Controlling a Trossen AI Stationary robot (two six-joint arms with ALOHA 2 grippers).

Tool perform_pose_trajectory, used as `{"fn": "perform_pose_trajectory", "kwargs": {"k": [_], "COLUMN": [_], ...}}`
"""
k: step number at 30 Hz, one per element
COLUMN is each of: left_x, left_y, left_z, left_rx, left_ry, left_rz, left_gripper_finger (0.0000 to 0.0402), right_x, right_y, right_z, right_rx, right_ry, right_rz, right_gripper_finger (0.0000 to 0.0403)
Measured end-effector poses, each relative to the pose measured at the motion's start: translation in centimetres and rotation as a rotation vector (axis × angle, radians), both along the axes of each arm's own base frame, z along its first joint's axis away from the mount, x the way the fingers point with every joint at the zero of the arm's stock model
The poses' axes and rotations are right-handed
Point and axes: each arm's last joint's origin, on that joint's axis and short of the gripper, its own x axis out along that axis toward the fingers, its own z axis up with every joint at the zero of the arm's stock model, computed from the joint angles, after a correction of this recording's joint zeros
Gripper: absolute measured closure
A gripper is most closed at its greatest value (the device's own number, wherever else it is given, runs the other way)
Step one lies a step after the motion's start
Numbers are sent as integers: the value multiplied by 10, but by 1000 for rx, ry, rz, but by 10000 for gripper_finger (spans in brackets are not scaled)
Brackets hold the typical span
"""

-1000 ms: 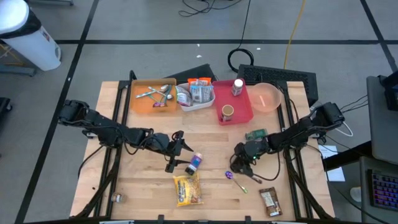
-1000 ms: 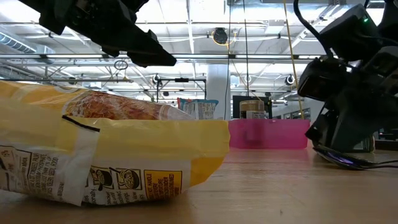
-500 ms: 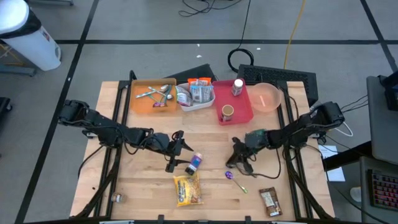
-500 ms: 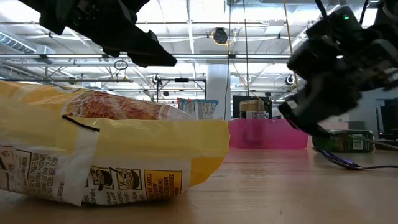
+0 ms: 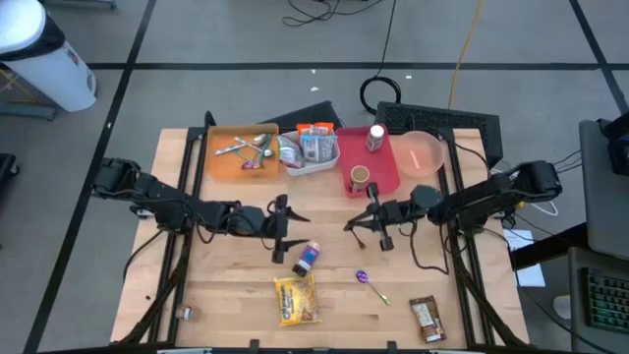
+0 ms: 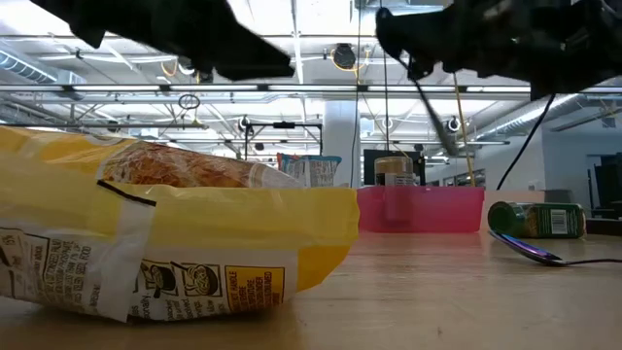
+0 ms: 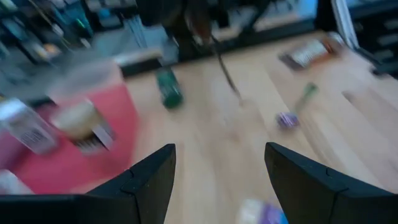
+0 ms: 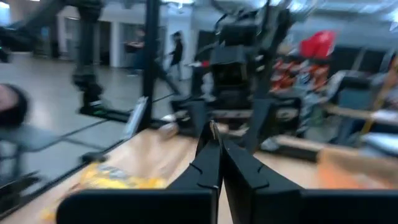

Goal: Pick & Place Food Item
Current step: Put the black spoon into the orange bin

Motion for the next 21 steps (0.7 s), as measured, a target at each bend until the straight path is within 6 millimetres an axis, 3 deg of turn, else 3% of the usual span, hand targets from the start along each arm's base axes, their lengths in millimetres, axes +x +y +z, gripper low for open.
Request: {"fn": "perform_pose_trajectory", "kwargs": {"k": [5, 13, 21], "left_x": [6, 21, 27], "left_y": [1, 13, 18], "left_z": [17, 48, 41], "left_rx": [83, 93, 30], "left_ry": [-91, -121, -95], "left_rz": [45, 148, 134], "left_gripper_finger": [149, 149, 149], "right_x": [12, 40, 57], "right_y": [-3, 5, 13], "right_z": [14, 22, 21], "right_rx": [-119, -263, -354], "right_ry": [-21, 5, 5], "right_rz": [-145, -136, -218], "right_gripper_finger": [403, 403, 403]}}
